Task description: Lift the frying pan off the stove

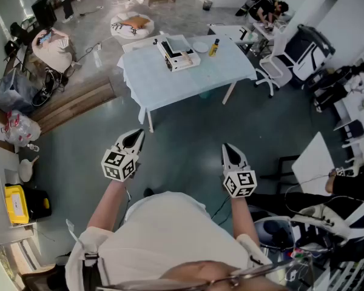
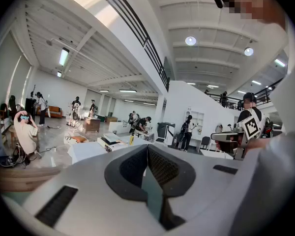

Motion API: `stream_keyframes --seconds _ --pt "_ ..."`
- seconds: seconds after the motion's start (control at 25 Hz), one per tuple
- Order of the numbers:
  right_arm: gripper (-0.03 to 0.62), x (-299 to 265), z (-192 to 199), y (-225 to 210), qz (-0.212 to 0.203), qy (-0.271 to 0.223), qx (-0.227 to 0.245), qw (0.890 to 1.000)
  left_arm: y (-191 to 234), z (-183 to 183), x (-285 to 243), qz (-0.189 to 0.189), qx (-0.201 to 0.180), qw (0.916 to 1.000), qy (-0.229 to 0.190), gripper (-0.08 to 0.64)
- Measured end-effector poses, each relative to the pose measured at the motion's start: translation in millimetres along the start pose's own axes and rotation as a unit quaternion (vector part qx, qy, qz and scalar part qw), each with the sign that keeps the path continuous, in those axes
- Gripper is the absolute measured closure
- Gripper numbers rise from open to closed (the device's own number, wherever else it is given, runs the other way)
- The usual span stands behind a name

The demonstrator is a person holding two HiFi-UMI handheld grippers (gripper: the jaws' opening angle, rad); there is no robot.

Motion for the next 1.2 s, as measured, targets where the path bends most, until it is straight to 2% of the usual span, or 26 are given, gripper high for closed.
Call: stream_keyframes --seconds 0.68,1.0,1.2 --pt "0.561 0 -11 19 0.01 -0.006 -0.008 1.0 14 -1 17 0.008 -0.004 0.9999 0.008 0.529" --pt "0.561 -6 -8 55 0.012 -0.009 0.011 1.0 38 3 29 0.02 -0.009 0.9997 0.014 0.529" --pt "0.561 -15 -4 76 0.016 -0.006 0.007 1.0 57 0 33 0.032 -0.02 0.9991 0.022 0.529"
Point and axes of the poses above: the fingertips, and each gripper's own axes: x backward along the fingers, y to its left, z out of its underside, the point moved 10 cm from there along x, backward along the fingers, and after that the axes turned 12 degrees about z, right-handed, at the moved point
